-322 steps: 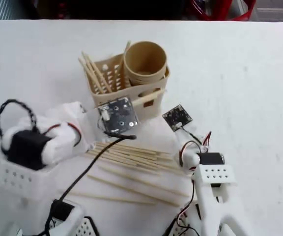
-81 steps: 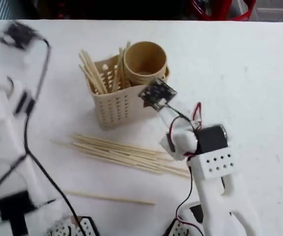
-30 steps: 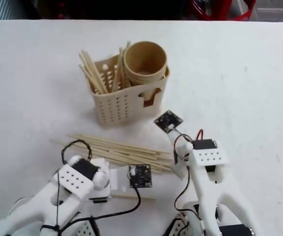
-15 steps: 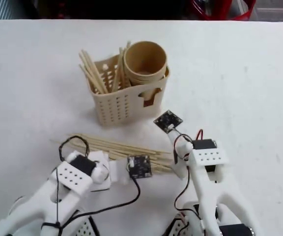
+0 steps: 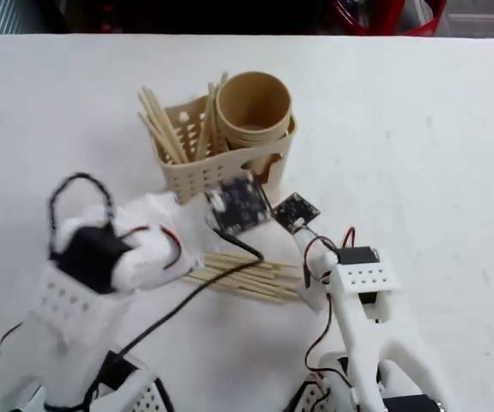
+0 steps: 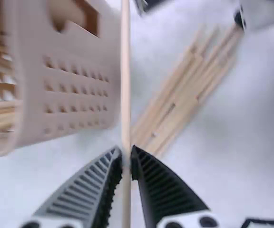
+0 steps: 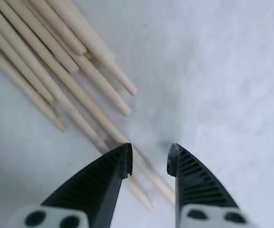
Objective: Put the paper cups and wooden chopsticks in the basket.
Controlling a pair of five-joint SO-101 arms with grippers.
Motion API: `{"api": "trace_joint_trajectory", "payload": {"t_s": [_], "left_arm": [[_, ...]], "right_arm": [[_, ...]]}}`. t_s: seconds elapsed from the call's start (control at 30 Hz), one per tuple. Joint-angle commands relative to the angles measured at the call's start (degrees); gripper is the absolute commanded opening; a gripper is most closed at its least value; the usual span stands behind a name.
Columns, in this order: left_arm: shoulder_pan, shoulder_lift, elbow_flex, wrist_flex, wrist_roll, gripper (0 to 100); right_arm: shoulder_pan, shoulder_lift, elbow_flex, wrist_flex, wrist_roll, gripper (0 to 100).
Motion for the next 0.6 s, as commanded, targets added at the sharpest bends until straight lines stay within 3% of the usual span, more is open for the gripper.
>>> {"api": "trace_joint_trajectory", "payload": {"t_s": [0.0, 0.1, 0.23, 0.43, 0.57], "left_arm": [[-0.8, -1.2, -20.1, -2.3, 7.1, 2], [-0.8, -1.1, -25.8, -12.6, 13.5, 2], [-1.4, -0.7, -23.5, -28.3, 19.5, 2], [-9.6, -0.7, -3.3, -61.2, 28.9, 2], [-11.4, -0.7, 10.1, -75.6, 32.7, 2]], "right_arm": [[0.3, 0.4, 0.1, -0.9, 0.1, 13.8], [0.2, 0.4, 0.1, -0.9, 0.1, 13.8], [0.1, 0.4, 0.1, -1.0, 0.1, 13.8], [0.4, 0.4, 0.1, -1.0, 0.1, 13.8], [0.4, 0.4, 0.1, -1.0, 0.1, 13.8]]}}
